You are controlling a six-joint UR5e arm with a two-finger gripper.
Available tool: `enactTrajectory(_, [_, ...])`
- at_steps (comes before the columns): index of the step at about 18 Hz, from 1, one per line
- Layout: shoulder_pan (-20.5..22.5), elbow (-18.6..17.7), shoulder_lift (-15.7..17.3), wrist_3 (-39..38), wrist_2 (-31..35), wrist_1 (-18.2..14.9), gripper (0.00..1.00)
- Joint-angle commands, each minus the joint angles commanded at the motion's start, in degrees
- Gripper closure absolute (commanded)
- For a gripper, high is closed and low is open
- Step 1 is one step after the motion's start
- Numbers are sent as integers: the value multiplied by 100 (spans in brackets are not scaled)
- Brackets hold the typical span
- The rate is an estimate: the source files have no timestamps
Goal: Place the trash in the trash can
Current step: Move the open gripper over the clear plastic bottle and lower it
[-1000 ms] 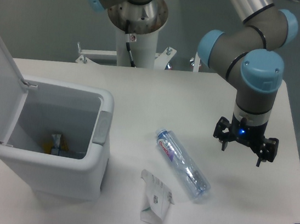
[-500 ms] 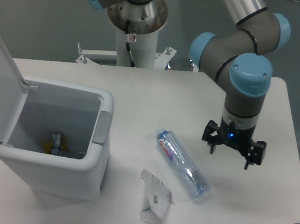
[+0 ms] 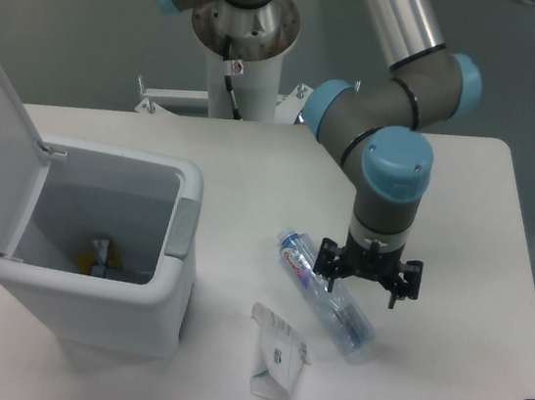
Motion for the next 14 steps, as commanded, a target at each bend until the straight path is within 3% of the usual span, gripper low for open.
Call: enactTrajectory(14, [-193, 167, -475, -950, 624, 35, 0])
